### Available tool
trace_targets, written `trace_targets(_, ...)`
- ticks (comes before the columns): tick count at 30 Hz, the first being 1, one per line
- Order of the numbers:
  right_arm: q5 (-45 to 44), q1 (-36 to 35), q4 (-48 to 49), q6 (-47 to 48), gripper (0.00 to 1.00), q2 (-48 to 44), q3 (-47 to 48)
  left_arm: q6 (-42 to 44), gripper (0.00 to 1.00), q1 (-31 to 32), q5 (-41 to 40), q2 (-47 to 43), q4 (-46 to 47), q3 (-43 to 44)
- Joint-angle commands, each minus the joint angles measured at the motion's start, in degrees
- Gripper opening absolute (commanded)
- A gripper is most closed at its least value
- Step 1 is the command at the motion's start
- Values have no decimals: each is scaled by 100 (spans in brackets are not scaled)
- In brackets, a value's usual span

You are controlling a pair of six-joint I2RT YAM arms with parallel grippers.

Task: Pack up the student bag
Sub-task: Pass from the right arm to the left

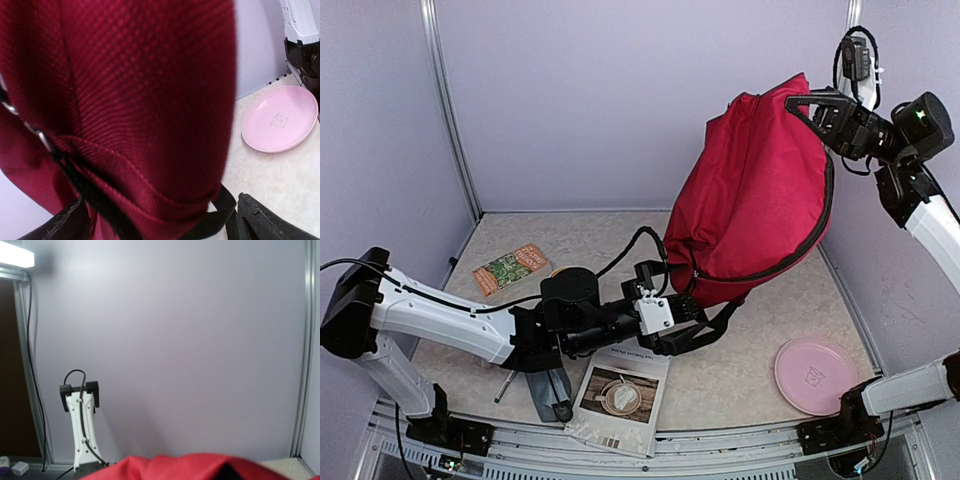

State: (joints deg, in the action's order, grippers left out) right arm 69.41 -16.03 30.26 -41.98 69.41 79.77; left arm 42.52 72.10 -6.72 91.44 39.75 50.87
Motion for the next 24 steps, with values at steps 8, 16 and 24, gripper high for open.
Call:
trace_targets(8, 175, -45, -165, 303, 0, -97, 211, -60, 42, -124, -204, 337, 1265, 329)
trace_targets(16, -1665, 320, -3348, 2523, 0, -597, -565, 150, 0, -21, -800, -462, 1129, -328)
trace_targets(24, -5484, 325, -6706, 3344, 57, 96, -447, 1619, 0, -28, -2250, -265, 534, -157)
